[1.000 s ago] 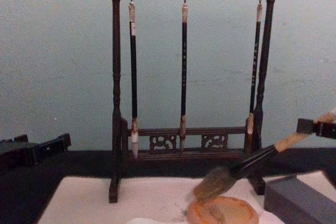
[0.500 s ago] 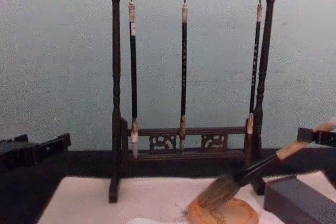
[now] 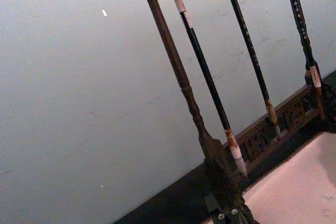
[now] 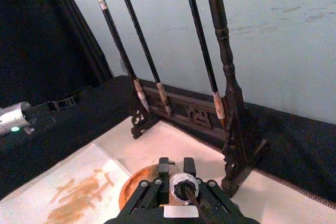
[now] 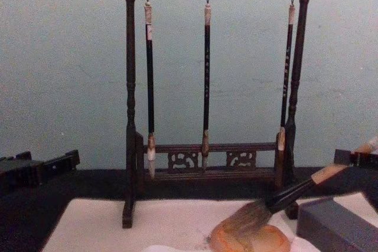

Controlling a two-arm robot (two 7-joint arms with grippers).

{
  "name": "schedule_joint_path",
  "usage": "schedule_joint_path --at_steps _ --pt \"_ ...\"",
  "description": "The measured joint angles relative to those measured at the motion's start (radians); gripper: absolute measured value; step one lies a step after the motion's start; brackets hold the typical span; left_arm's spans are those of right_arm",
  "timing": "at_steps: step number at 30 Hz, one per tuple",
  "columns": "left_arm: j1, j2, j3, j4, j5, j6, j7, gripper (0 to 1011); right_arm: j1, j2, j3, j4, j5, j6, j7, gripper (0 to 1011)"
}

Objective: Pick up the brush from the inkstone, write on the paper, then place the brush back to its original position.

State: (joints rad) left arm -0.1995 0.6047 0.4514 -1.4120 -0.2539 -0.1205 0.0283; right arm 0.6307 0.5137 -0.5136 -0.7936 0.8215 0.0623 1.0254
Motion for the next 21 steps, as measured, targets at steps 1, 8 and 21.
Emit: schedule_joint_path --at_steps 1,8,21 --pt "0.000 0.000 0.000 0.000 0.000 0.000 0.000 1002 0.000 0.000 0.001 0.001 -0.001 0.000 0.000 165" --pt "0.000 0.000 0.000 0.000 0.000 0.000 0.000 1002 -0.015 0.000 0.015 -0.010 -0.006 0.005 -0.004 165" --pt "0.000 0.000 0.000 0.000 0.000 0.000 0.000 1002 -0.041 0.012 0.030 -0.047 0.001 0.016 -0.004 165"
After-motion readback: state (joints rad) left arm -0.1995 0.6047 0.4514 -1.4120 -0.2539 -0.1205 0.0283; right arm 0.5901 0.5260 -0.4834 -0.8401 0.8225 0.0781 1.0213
